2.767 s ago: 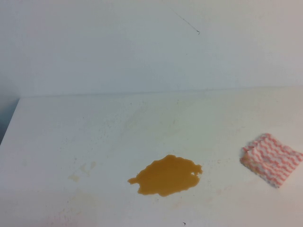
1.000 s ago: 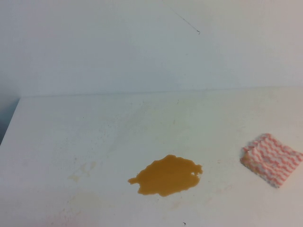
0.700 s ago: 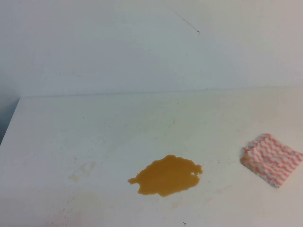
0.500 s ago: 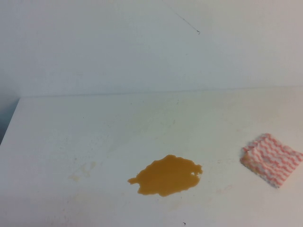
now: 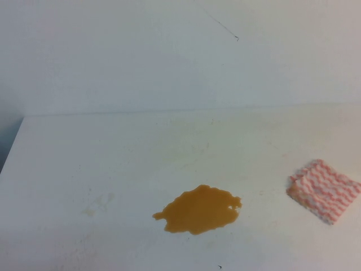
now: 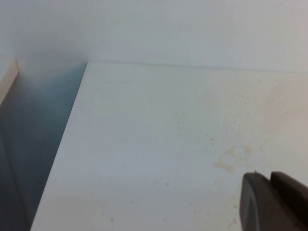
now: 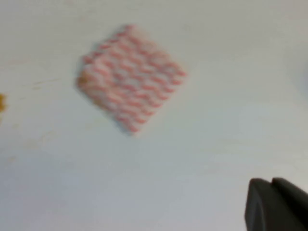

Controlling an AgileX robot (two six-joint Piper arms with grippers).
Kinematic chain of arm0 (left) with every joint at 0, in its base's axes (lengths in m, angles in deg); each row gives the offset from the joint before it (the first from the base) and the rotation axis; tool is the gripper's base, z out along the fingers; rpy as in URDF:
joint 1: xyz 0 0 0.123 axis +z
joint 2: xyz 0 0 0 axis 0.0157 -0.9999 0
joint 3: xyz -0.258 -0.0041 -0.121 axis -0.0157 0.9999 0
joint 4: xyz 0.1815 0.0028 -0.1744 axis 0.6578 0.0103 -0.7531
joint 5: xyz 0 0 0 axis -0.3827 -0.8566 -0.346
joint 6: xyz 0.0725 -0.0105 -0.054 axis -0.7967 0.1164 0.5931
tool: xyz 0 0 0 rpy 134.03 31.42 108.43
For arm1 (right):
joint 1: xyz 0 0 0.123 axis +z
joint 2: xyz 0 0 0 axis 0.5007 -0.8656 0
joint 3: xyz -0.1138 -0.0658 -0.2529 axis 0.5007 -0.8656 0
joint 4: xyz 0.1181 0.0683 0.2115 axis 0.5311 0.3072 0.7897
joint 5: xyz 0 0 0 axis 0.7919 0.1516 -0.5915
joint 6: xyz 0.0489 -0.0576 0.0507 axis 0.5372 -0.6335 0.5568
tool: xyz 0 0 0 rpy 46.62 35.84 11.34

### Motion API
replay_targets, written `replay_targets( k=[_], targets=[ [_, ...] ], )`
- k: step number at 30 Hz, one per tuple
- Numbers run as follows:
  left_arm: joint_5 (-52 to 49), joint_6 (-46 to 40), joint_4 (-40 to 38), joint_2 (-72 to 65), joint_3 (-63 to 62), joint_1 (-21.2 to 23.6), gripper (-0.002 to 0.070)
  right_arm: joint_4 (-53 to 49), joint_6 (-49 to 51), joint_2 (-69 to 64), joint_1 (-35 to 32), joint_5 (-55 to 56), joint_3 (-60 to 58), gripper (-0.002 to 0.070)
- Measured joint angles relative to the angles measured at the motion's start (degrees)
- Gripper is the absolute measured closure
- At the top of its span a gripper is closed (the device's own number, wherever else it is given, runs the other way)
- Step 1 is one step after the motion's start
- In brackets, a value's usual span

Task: Wipe the table

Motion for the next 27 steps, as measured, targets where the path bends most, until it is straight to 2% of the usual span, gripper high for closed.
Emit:
replay_targets(
  k=[5, 9, 13, 16, 21, 23, 27],
  targets=[
    [0.0, 0.0, 0.0, 0.0, 0.0, 0.0, 0.0675, 19.7, -10.3, -5.7, 0.4, 0.9, 0.0, 0.0678],
    [0.0, 0.0, 0.0, 0.0, 0.0, 0.0, 0.0675, 29.2, -23.0, -10.8, 0.4, 1.4, 0.0, 0.0678],
    [0.0, 0.0, 0.0, 0.0, 0.0, 0.0, 0.0675, 33.2, -32.3, -15.6, 0.7, 2.0, 0.4, 0.0662],
    [0.0, 0.0, 0.0, 0.0, 0.0, 0.0, 0.0675, 31.2, -34.2, -19.3, 2.2, 3.7, 1.9, 0.0591],
    [0.0, 0.0, 0.0, -0.2, 0.0, 0.0, 0.0675, 23.8, -33.2, -27.7, 7.2, 4.4, 6.8, 0.0384],
    [0.0, 0.0, 0.0, -0.2, 0.0, 0.0, 0.0675, 21.4, -31.2, -31.5, 9.1, 4.5, 9.1, 0.0328],
    [0.0, 0.0, 0.0, -0.2, 0.0, 0.0, 0.0675, 19.3, -28.7, -38.6, 10.5, 4.5, 14.2, 0.0281]
  ],
)
